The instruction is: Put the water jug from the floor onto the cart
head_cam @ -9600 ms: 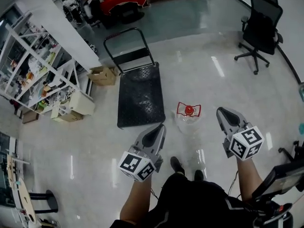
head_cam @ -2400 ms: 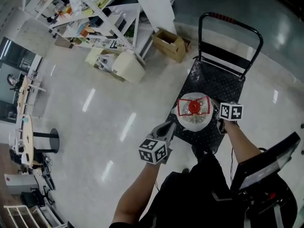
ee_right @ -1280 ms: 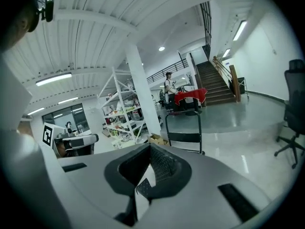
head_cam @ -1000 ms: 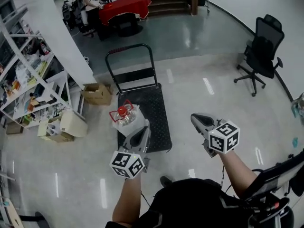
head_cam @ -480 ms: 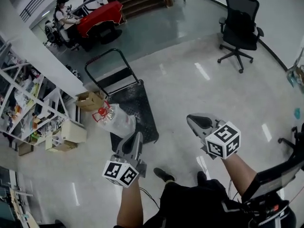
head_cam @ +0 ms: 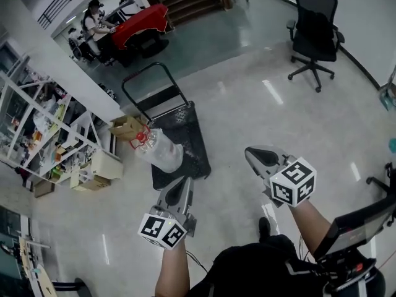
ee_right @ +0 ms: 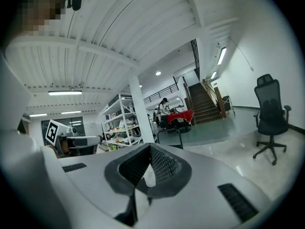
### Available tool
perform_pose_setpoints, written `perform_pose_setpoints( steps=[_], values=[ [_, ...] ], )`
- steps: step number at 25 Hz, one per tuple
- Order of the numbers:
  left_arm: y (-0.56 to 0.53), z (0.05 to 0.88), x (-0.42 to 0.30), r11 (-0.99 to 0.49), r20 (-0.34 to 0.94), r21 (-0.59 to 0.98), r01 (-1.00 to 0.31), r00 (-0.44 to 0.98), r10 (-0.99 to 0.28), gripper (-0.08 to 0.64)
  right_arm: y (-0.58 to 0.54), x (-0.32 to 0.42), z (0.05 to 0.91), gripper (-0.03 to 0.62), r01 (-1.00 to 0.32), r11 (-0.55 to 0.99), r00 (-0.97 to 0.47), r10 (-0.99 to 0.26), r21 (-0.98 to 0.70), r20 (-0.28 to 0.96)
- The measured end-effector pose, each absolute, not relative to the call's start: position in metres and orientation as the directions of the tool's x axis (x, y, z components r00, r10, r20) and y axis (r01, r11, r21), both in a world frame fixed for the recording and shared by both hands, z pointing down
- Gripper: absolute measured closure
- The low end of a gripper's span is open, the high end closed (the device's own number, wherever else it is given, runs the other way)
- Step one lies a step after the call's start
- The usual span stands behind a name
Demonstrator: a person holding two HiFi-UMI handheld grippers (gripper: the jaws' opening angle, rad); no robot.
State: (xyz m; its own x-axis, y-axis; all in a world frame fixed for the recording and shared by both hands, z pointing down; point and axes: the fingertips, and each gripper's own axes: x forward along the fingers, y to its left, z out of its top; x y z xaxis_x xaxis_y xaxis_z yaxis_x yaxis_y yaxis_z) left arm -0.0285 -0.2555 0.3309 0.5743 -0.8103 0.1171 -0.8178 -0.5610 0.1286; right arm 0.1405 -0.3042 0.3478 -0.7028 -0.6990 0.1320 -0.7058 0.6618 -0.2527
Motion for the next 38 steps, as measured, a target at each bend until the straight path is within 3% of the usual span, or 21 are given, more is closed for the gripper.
perform_pose_setpoints(
  steps=[11,19,29,38],
  values=[
    [-0.107,0.352,-0.078,-0.614,0.106,0.072,-0.786,0.619,-0.779,0.56,-0.155,0.069,0.363,0.589,-0.728,0.646,-0.684,-0.706,-0.227,0.184],
    [-0.011,0.373,-0.108,-0.643,0.065,0.185,-0.743,0.663,-0.746,0.56,-0.038,0.034,0.381,0.589,-0.766,0.618,-0.642,-0.721,-0.177,0.26],
    [0.062,0.341,-0.103,-0.658,-0.007,0.177,-0.732,0.667,-0.745,0.56,0.046,0.052,0.348,0.589,-0.782,0.616,-0.618,-0.745,-0.097,0.251],
    [0.147,0.325,-0.048,-0.662,0.046,0.126,-0.739,0.671,-0.74,0.56,0.131,0.104,0.354,0.589,-0.769,0.62,-0.639,-0.739,-0.158,0.214]
  ],
)
